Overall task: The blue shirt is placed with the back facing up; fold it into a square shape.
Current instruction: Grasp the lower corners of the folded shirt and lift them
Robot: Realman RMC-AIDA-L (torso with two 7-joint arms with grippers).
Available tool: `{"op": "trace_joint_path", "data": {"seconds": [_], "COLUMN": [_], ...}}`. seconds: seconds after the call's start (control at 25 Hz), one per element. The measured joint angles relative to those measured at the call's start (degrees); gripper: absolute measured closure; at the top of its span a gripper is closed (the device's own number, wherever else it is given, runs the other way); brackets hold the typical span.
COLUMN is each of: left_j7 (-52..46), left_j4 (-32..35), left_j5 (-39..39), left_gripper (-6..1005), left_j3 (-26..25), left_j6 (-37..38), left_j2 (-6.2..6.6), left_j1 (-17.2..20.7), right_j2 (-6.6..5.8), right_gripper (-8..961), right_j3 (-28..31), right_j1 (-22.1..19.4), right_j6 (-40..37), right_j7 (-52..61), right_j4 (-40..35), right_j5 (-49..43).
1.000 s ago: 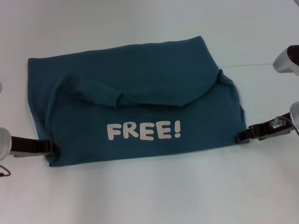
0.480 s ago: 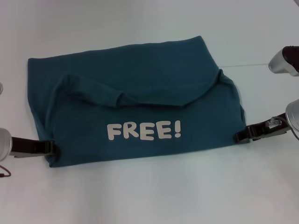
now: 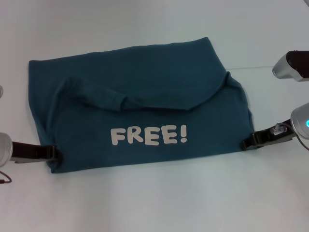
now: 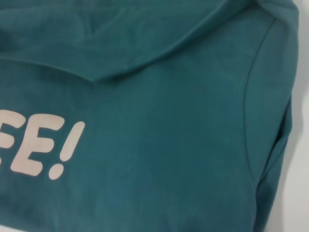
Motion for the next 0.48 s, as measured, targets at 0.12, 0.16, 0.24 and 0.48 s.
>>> {"op": "trace_joint_path", "data": {"seconds": [0.12, 0.16, 0.24, 0.48], "left_j7": [0.00, 0.00, 0.00, 0.13], "left_j4": [0.00, 0.00, 0.00, -0.01], "left_j5": [-0.01, -0.01, -0.01, -0.05], "left_gripper": [934, 934, 934, 933], "left_j3": [0.00, 0.00, 0.00, -0.01], "left_j6": [0.03, 0.03, 0.05, 0.03], "left_j2": [0.00, 0.00, 0.00, 0.00], "left_j1": [-0.02, -0.02, -0.02, -0.01], "right_j2": [-0.01, -0.02, -0.08, -0.13], "right_gripper": [473, 493, 532, 649], "right_j3": [0.00, 0.00, 0.00, 0.02], "right_j1": [0.01, 0.01, 0.01, 0.11], "right_j6": [0.31, 0.40, 0.56, 0.61], "right_j7": [-0.02, -0.02, -0.04, -1.35], "right_j4": [0.07, 0.10, 0.20, 0.26], "right_j5": [0.18, 0.22, 0.23, 0.85]}}
